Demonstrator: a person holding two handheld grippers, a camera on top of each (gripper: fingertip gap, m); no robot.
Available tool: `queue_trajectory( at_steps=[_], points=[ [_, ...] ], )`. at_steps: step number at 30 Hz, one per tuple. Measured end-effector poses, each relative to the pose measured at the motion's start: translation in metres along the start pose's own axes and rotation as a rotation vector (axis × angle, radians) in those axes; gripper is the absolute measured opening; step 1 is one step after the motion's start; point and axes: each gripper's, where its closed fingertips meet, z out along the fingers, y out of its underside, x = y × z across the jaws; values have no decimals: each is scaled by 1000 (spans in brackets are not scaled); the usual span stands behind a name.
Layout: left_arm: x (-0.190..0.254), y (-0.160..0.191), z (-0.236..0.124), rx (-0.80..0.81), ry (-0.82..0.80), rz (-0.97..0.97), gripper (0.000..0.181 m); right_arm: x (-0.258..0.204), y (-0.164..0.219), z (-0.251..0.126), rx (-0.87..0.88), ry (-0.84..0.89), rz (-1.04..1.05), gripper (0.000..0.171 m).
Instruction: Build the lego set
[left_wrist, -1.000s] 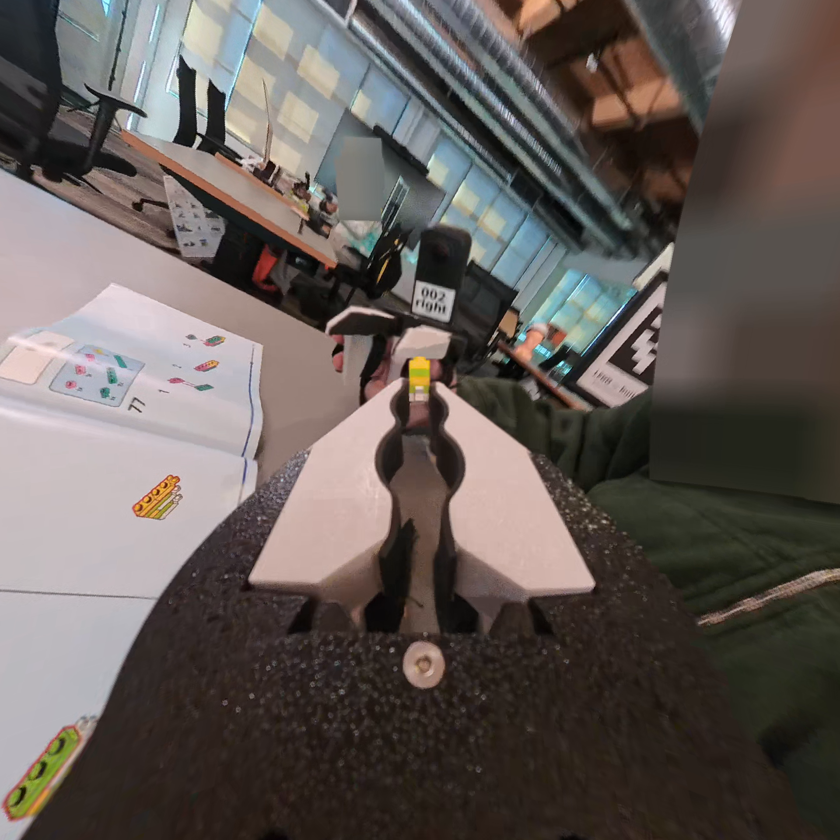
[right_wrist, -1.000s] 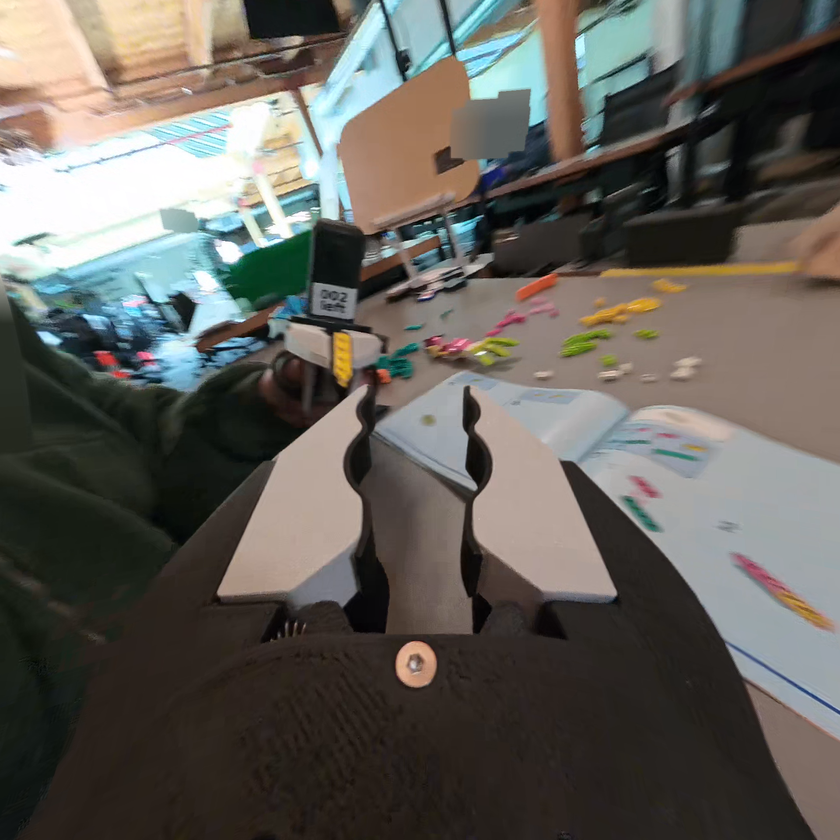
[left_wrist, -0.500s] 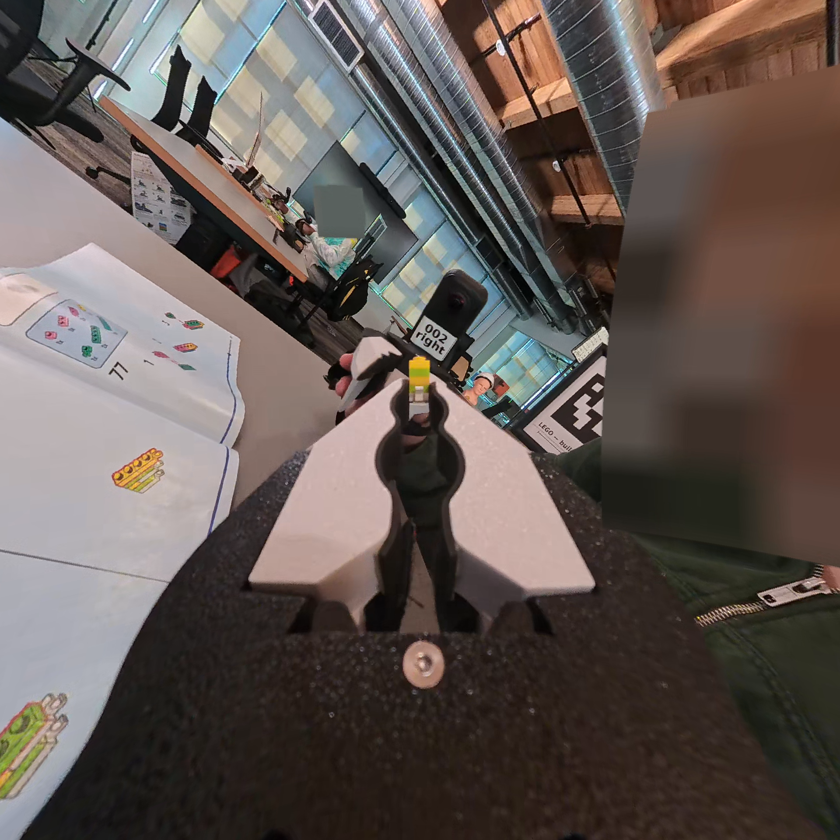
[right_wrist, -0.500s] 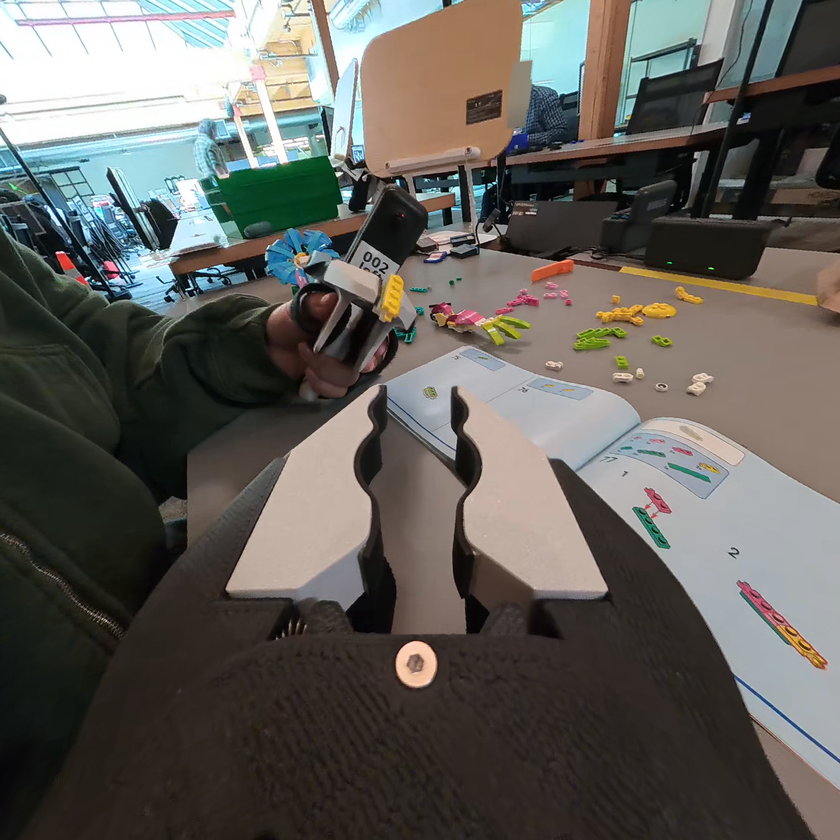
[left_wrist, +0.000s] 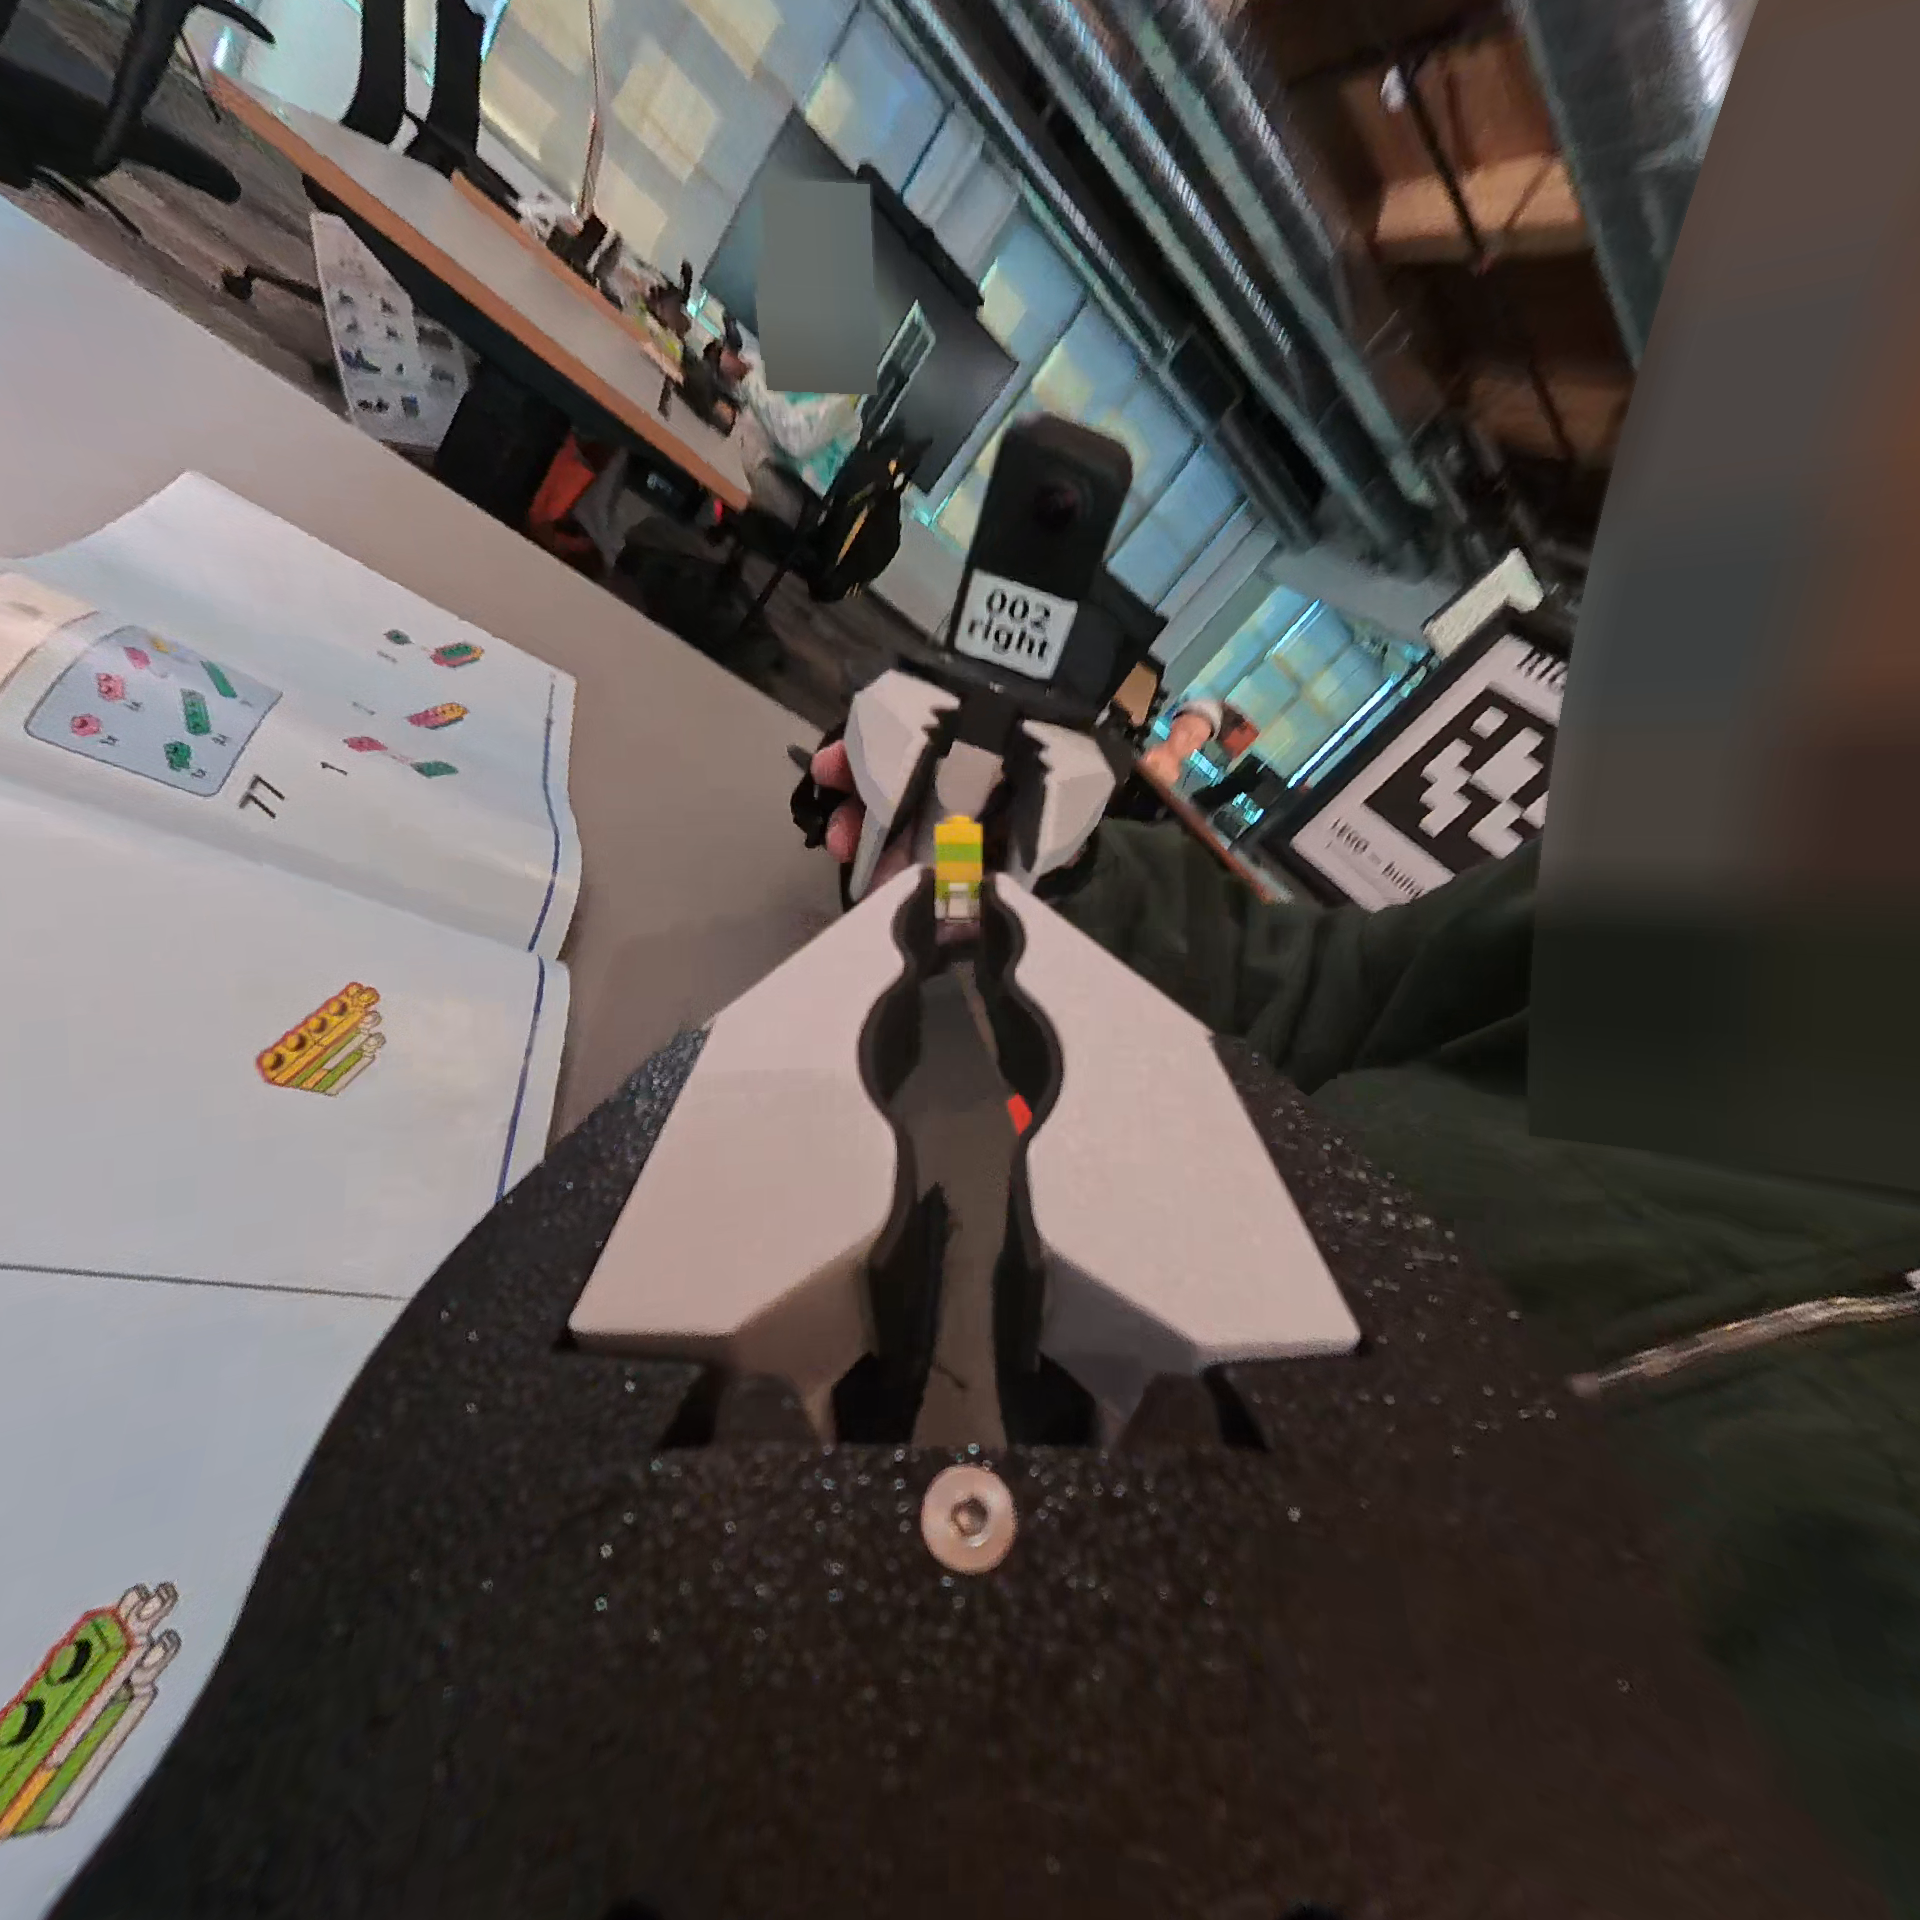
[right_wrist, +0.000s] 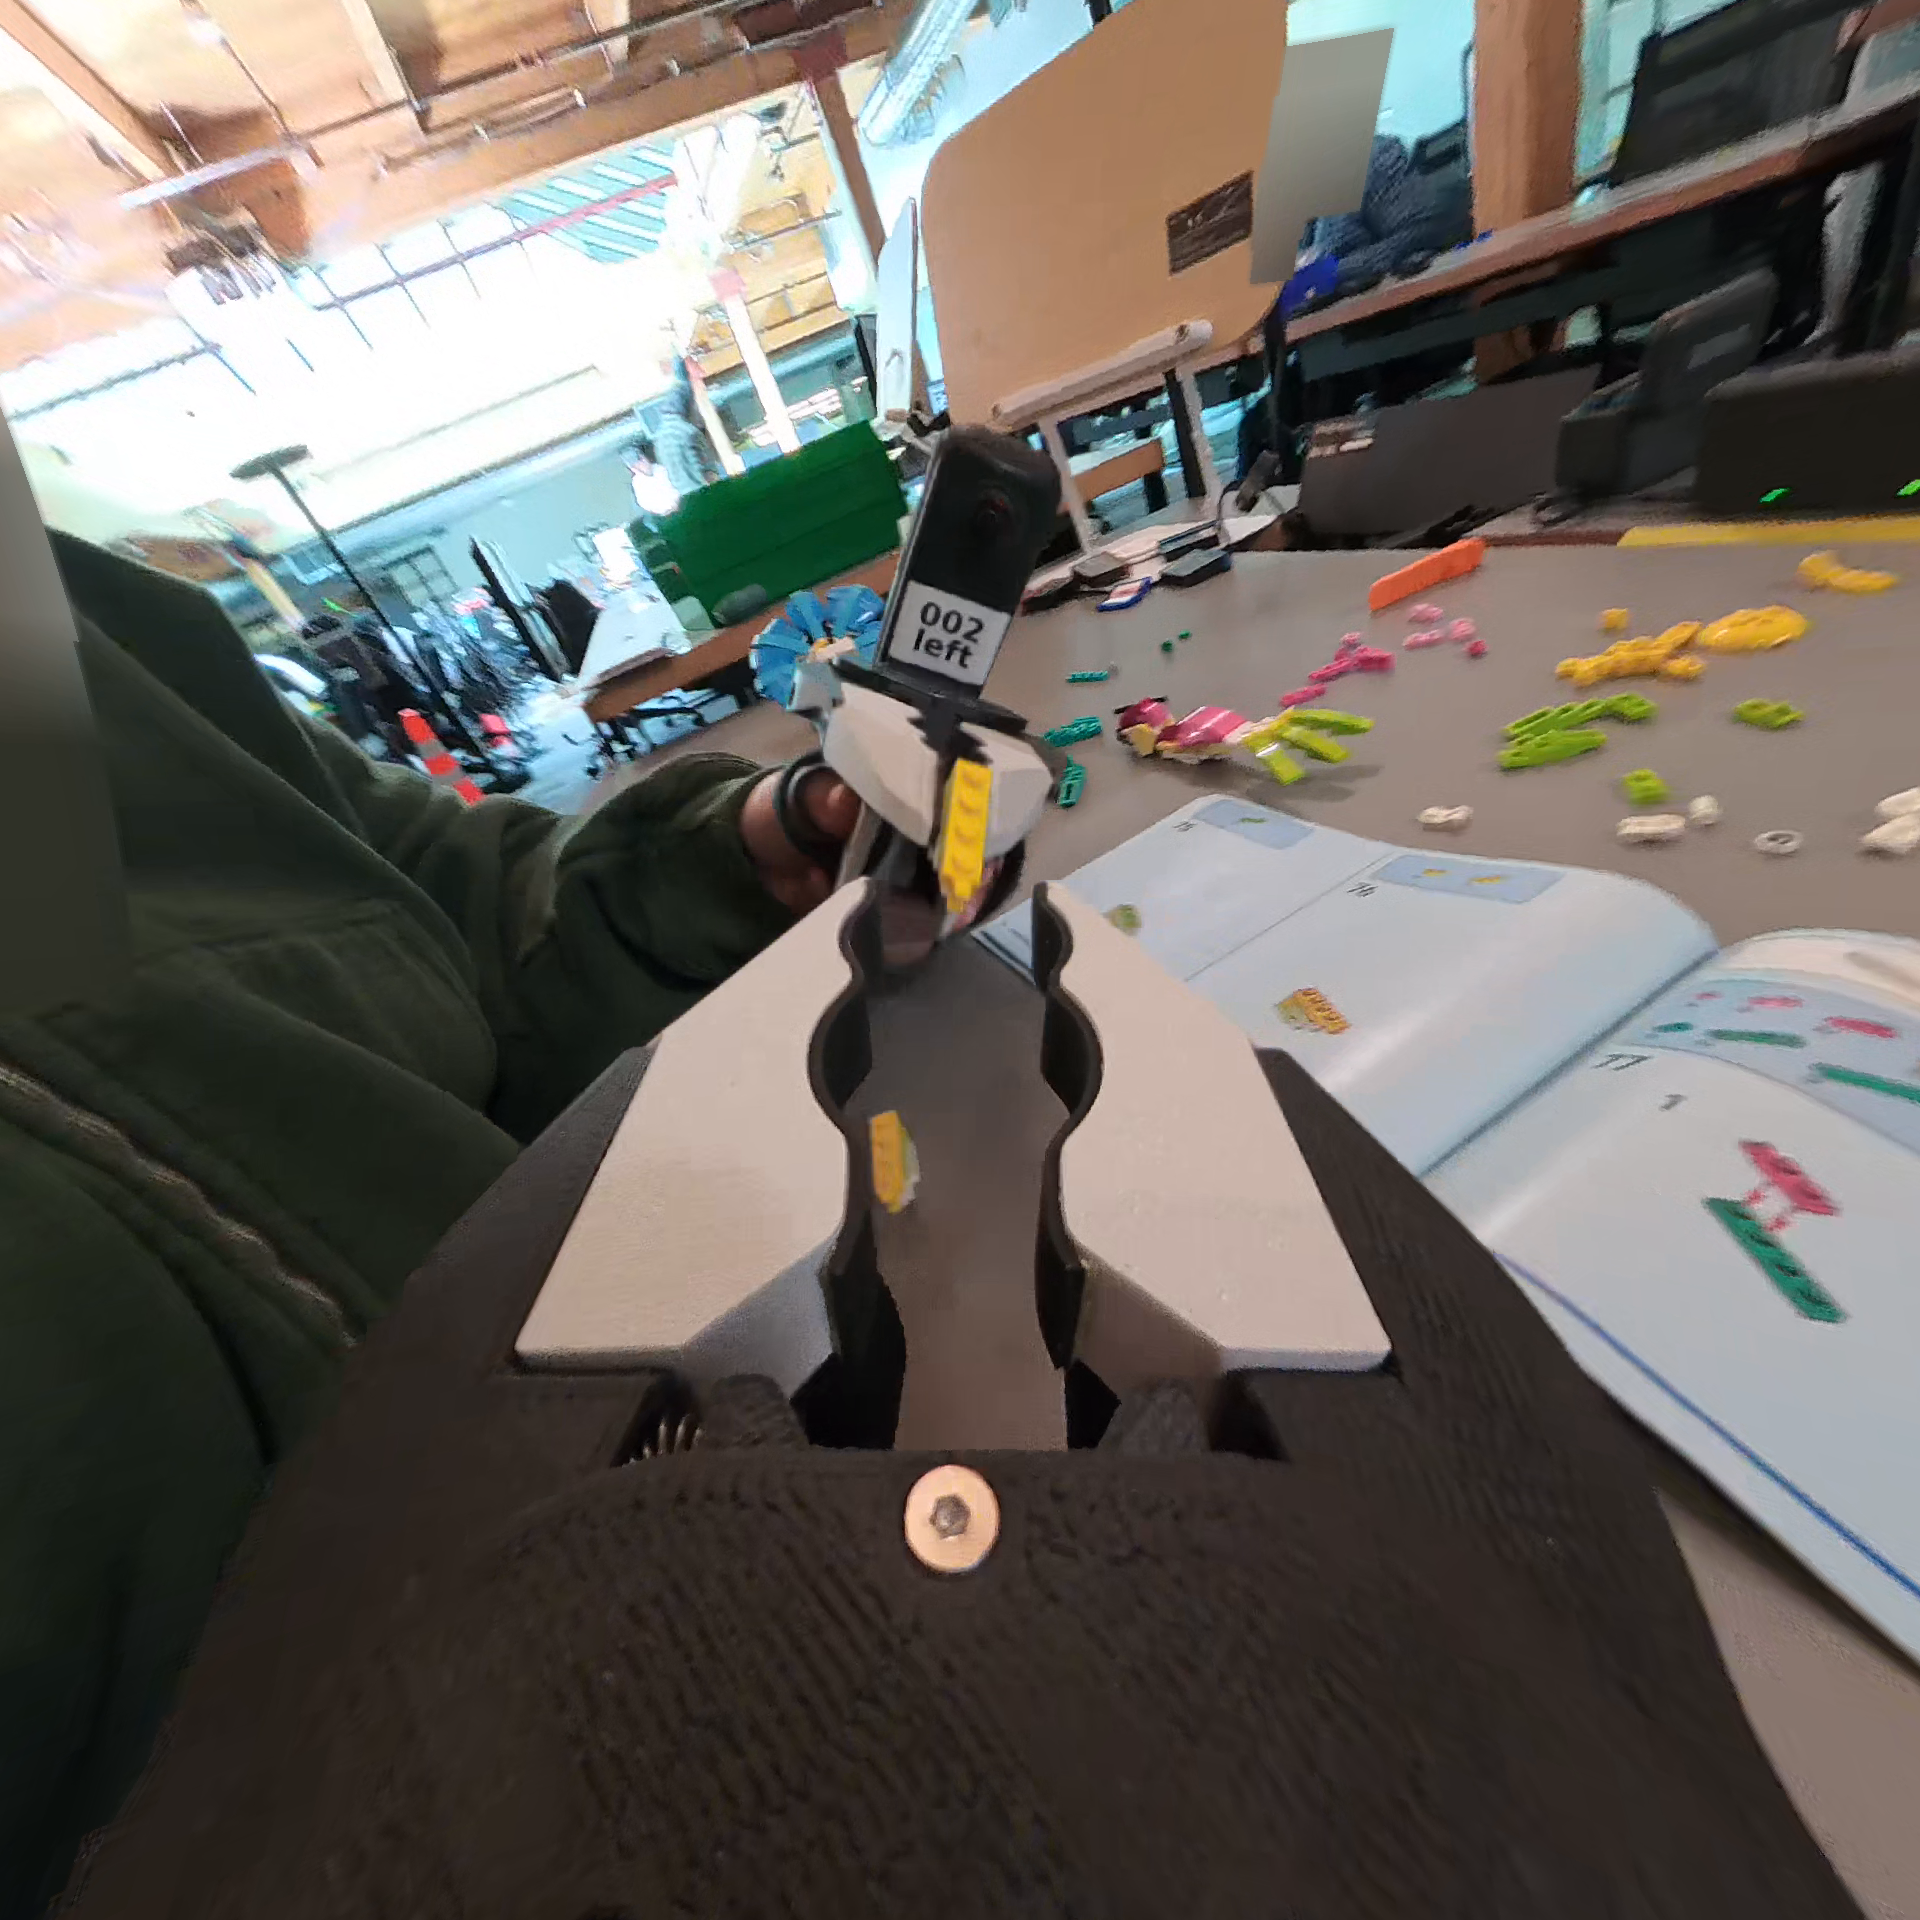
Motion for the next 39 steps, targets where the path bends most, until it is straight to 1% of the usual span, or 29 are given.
queue_trajectory(
  at_steps=[1, 5, 9, 10, 11, 12, 13, 14, 18, 21, 24, 30, 39],
  points=[
    [0, 4, 2, -28, -11, 22, 5, -2, 2, 2, -9, -17, 32, 26],
    [2, 13, 7, -81, -14, 62, 6, -5, 12, 8, -66, -49, 104, 24],
    [6, 13, 8, -83, 13, 63, 6, -10, 17, 11, -88, -91, 163, 6],
    [7, 12, 8, -72, 17, 80, 6, -11, 16, 11, -81, -103, 187, 6],
    [7, 8, 8, -52, 7, 95, 16, -11, 15, 10, -75, -118, 216, 6],
    [3, 2, 7, -25, -29, 103, 37, -11, 14, 9, -68, -127, 246, 6],
    [-1, -2, 4, -9, -64, 116, 50, -9, 14, 8, -59, -130, 273, 6],
    [-4, -6, 1, 5, -89, 137, 53, -7, 14, 7, -51, -135, 295, 6],
    [-7, -26, -13, 118, -139, 188, 49, 1, 16, 3, -31, -138, 360, 6],
    [-13, -38, -24, 192, -184, 189, 47, 10, 20, 0, -23, -132, 401, 6],
    [-19, -44, -32, 235, -208, 172, 44, 14, 15, -3, 13, -136, 423, 6],
    [-23, -45, -35, 257, -199, 126, 42, 13, 16, -2, 5, -138, 424, 6],
    [-22, -44, -33, 249, -195, 127, 39, 13, 16, -2, 9, -140, 433, 6]
  ],
)
